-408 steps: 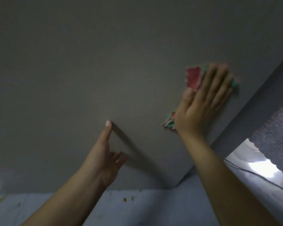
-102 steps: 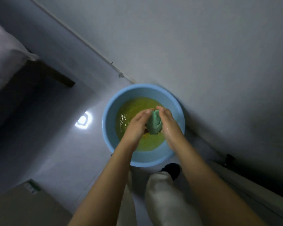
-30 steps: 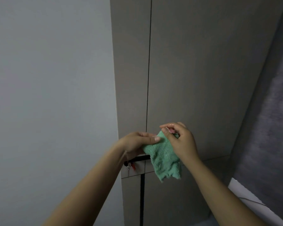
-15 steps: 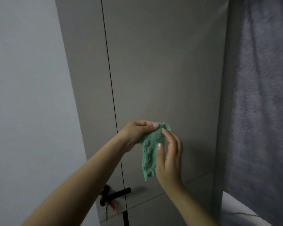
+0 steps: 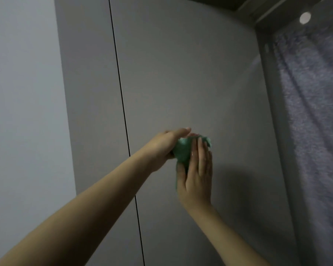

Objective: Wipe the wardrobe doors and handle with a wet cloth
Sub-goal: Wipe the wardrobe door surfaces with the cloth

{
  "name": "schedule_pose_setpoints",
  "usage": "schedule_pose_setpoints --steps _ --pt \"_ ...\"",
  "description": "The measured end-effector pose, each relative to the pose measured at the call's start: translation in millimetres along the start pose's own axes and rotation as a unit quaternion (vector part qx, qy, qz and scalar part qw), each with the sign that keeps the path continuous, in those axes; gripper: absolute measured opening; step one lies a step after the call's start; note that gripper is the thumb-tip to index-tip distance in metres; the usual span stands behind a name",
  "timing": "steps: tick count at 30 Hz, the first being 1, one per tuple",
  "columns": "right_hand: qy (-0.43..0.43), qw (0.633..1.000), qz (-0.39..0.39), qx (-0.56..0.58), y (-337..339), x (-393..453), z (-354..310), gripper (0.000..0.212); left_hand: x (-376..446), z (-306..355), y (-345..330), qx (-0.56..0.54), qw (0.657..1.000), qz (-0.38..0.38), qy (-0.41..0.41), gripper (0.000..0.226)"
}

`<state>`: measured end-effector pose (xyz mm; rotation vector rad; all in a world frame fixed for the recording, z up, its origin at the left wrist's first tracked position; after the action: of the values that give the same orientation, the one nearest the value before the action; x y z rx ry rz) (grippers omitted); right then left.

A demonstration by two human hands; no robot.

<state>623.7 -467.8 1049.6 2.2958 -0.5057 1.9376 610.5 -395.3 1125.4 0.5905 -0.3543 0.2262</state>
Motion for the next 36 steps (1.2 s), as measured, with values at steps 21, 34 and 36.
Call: schedule_pose_setpoints --steps 21,34,36 --pt "0.171 0.975 -0.104 -0.097 -165.8 324.6 39.7 0.068 -13.5 58.1 231.1 0.334 0.700 0.629 -0.052 0.026" --pt "0.240 0.956 -0.137 -0.095 -218.2 329.7 -68.2 0.056 -8.0 0.8 307.5 0.187 0.829 0.527 0.006 0.062" --pt "0.193 0.970 -0.123 -0.084 -231.8 343.0 -101.5 0.054 -1.2 1.2 311.6 0.142 0.845 0.516 0.001 0.070"
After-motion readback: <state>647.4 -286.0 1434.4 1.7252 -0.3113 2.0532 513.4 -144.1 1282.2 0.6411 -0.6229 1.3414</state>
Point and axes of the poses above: each hand's wrist, its own x-axis towards the middle knuckle, its own y-axis out of the back of the hand, z = x × y, the point moved 8 cm from there along x, towards the middle knuckle, and after that the axes turned 8 degrees about x, right-handed, at the moved point
